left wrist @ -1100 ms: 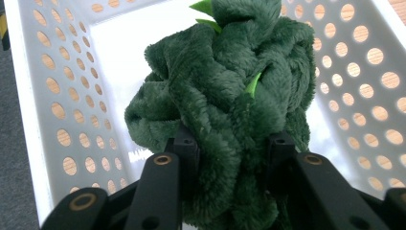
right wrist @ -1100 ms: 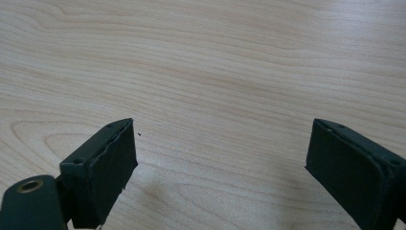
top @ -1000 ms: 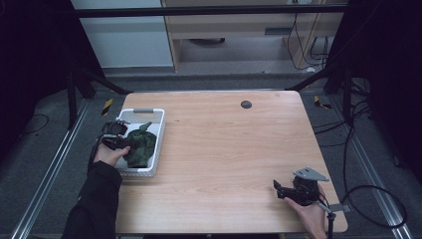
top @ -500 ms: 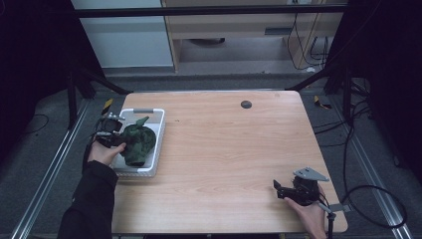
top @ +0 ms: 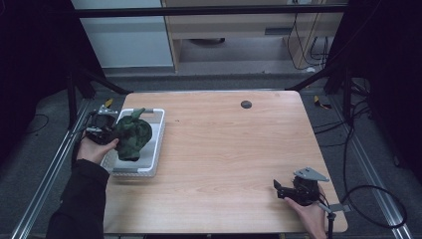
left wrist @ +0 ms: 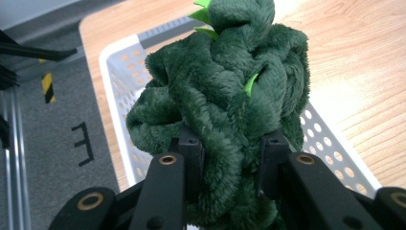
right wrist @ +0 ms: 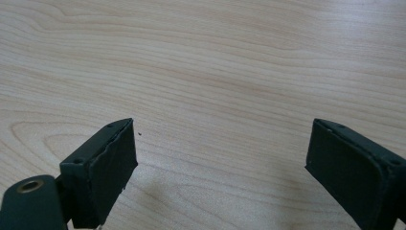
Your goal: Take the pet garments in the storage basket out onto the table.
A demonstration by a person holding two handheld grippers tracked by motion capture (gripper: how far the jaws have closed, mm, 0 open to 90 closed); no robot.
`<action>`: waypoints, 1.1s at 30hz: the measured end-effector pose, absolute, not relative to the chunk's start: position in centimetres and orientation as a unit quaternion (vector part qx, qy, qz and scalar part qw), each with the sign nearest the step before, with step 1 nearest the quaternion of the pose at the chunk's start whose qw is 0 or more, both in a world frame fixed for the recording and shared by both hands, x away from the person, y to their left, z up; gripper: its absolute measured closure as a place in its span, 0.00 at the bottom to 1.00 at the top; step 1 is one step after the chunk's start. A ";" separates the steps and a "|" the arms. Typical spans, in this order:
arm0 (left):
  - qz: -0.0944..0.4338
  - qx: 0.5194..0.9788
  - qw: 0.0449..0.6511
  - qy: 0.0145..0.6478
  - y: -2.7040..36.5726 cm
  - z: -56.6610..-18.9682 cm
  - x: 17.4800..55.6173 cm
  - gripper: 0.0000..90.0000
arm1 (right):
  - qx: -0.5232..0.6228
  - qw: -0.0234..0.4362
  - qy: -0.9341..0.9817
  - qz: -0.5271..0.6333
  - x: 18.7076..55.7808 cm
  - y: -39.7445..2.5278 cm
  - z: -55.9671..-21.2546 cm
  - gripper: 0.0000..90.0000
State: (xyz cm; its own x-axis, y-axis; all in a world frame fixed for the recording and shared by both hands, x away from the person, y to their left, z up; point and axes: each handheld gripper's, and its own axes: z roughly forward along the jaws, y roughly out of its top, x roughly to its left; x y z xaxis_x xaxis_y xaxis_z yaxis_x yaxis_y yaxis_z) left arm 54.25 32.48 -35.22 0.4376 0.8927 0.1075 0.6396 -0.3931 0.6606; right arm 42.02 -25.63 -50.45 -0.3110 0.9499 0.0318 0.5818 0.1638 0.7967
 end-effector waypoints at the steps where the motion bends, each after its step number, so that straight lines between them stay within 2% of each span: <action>1: 0.231 0.803 0.273 0.476 32.5 -35.0 54.2 0.77 | 0.531 0.250 0.721 0.368 42.0 -25.6 -50.5 0.11; 15: 0.237 0.815 0.287 0.445 31.9 -32.6 52.8 0.77 | 0.532 0.252 0.719 0.369 42.0 -25.6 -50.4 0.11; 33: 0.224 0.849 0.301 0.372 28.4 -30.6 51.4 0.77 | 0.532 0.252 0.719 0.369 42.0 -25.6 -50.4 0.11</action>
